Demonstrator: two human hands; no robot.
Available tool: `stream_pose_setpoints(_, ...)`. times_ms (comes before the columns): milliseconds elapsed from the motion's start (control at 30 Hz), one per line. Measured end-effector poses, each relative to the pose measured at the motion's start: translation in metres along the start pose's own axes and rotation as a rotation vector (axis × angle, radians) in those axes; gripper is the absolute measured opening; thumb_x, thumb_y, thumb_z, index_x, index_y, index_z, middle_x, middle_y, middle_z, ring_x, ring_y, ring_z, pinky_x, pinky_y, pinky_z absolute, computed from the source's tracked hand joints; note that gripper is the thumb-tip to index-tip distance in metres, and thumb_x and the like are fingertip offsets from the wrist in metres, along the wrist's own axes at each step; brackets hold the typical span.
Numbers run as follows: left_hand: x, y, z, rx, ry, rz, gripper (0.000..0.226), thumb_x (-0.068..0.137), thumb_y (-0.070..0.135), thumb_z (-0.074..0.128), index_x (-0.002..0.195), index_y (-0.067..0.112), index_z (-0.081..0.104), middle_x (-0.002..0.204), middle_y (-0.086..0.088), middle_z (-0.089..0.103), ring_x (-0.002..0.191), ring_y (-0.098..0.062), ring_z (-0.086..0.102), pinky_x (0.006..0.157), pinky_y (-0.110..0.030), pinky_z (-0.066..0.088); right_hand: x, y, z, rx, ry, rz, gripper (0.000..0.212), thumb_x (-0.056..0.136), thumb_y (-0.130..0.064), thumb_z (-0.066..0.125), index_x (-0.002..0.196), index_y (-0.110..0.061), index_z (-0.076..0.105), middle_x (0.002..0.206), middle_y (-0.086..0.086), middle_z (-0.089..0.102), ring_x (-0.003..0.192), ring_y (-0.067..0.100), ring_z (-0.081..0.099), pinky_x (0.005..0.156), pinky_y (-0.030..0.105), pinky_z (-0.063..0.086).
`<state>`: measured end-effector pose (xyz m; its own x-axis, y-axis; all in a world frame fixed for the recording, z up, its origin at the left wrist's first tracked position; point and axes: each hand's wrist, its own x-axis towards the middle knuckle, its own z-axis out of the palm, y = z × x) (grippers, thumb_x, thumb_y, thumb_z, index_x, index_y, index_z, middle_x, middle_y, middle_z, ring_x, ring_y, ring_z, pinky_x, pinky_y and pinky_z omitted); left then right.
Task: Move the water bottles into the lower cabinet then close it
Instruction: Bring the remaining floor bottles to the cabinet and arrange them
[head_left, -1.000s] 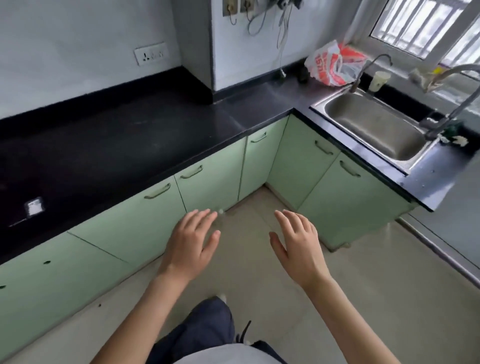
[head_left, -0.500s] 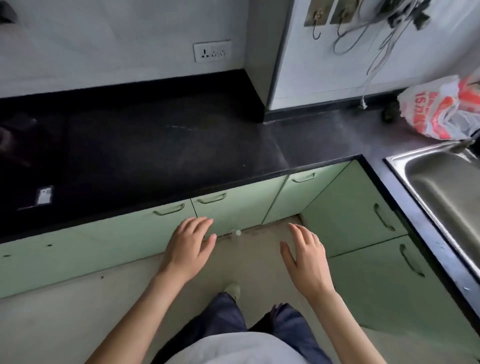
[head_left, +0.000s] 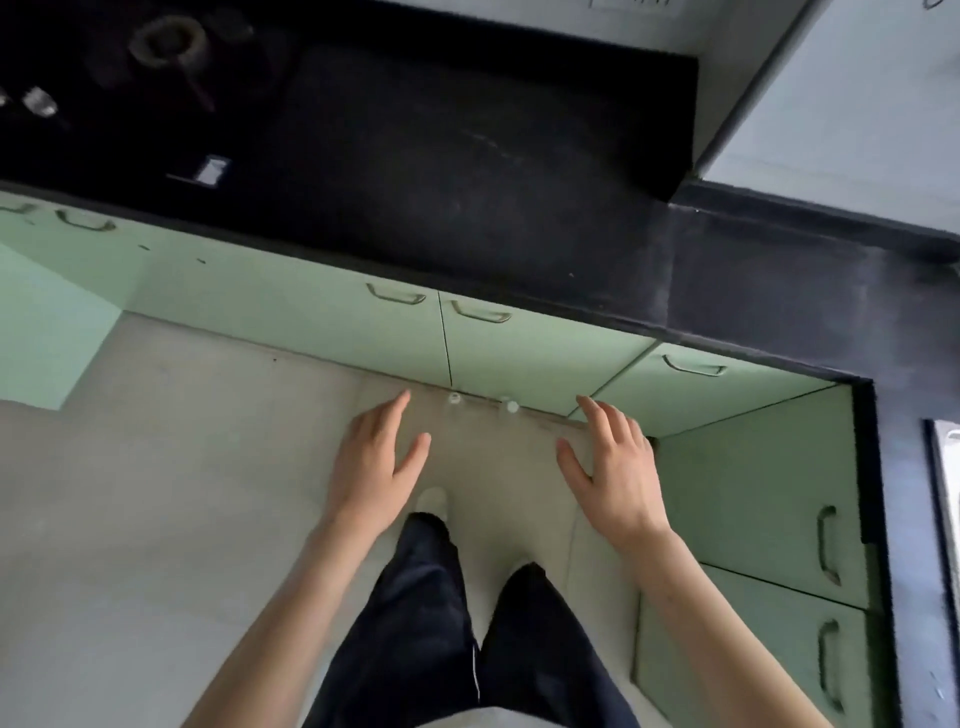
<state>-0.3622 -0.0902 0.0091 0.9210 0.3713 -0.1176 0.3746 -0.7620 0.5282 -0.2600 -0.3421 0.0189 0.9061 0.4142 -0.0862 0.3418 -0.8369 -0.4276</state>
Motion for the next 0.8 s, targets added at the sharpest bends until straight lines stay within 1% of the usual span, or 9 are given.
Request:
stream_pose_setpoints(100,-0.013,-0.006,0.018,0.016,-0.055,-0.037,0.070,0.089,0.052,0.035,0.140,0.007,0.050,0.133,-0.012,0.059,0.122,-0.032,0.053,0.101,-0.040,0.044,-0.001,0.010,0.015,-0.010,-0.007,0.006,0.063,0.092,-0.050,0.042,0.139,-0.009,0.048,0.130,0.007,0.058,0.118,0.031,0.053,0.099,0.044,0.044)
stream_pose_setpoints(200,-0.008,-0.019,0.040,0.038,-0.092,0.009,0.064,0.090,0.047,0.039,0.134,0.004,0.055,0.125,-0.014,0.063,0.114,-0.034,0.058,0.095,-0.041,0.048,0.004,0.017,0.042,-0.033,-0.034,0.044,0.063,0.092,-0.051,0.042,0.139,-0.010,0.048,0.129,0.007,0.058,0.118,0.031,0.052,0.099,0.044,0.043)
stream_pose_setpoints(267,0.003,-0.035,0.063,0.039,-0.118,0.034,0.060,0.090,0.044,0.042,0.131,0.003,0.057,0.121,-0.014,0.065,0.110,-0.034,0.059,0.094,-0.042,0.050,0.009,0.026,0.070,-0.048,-0.053,0.066,0.064,0.092,-0.051,0.042,0.140,-0.009,0.048,0.129,0.008,0.059,0.118,0.032,0.051,0.099,0.045,0.043)
stream_pose_setpoints(333,0.022,-0.058,0.096,0.039,-0.138,0.045,0.060,0.089,0.044,0.043,0.132,0.004,0.056,0.122,-0.013,0.065,0.111,-0.033,0.059,0.094,-0.042,0.050,0.020,0.039,0.109,-0.055,-0.062,0.078,0.064,0.092,-0.051,0.042,0.139,-0.008,0.048,0.129,0.009,0.059,0.119,0.033,0.051,0.100,0.046,0.043)
stream_pose_setpoints(500,0.081,-0.143,0.216,0.073,-0.164,0.027,0.069,0.087,0.051,0.040,0.138,0.006,0.050,0.129,-0.013,0.061,0.119,-0.032,0.055,0.098,-0.040,0.047,0.059,0.097,0.244,-0.082,-0.087,0.083,0.064,0.091,-0.052,0.042,0.138,-0.008,0.049,0.128,0.009,0.059,0.118,0.033,0.052,0.097,0.045,0.044)
stream_pose_setpoints(533,0.093,-0.162,0.243,0.083,-0.158,0.020,0.070,0.087,0.051,0.043,0.140,0.006,0.049,0.131,-0.013,0.060,0.121,-0.032,0.054,0.100,-0.040,0.045,0.067,0.112,0.274,-0.095,-0.093,0.080,0.065,0.091,-0.052,0.041,0.138,-0.008,0.049,0.129,0.009,0.059,0.118,0.033,0.052,0.097,0.045,0.044)
stream_pose_setpoints(633,0.125,-0.222,0.331,0.095,-0.145,0.012,0.069,0.089,0.043,0.061,0.143,0.004,0.043,0.137,-0.014,0.056,0.126,-0.032,0.050,0.104,-0.038,0.041,0.090,0.159,0.367,-0.121,-0.117,0.067,0.066,0.091,-0.054,0.038,0.139,-0.010,0.048,0.130,0.010,0.058,0.117,0.035,0.053,0.095,0.047,0.046)
stream_pose_setpoints(733,0.154,-0.279,0.419,0.087,-0.134,0.005,0.076,0.085,0.039,0.070,0.144,0.001,0.040,0.140,-0.017,0.052,0.128,-0.034,0.048,0.106,-0.039,0.039,0.111,0.210,0.458,-0.159,-0.139,0.041,0.069,0.091,-0.058,0.035,0.142,-0.012,0.047,0.134,0.011,0.057,0.124,0.034,0.052,0.100,0.048,0.045)
stream_pose_setpoints(800,0.172,-0.312,0.473,0.068,-0.122,-0.003,0.084,0.082,0.041,0.074,0.145,0.000,0.038,0.141,-0.019,0.050,0.129,-0.036,0.048,0.106,-0.040,0.040,0.124,0.242,0.514,-0.105,-0.118,0.059,0.067,0.093,-0.055,0.045,0.143,-0.010,0.046,0.137,0.013,0.056,0.127,0.034,0.051,0.102,0.047,0.045)
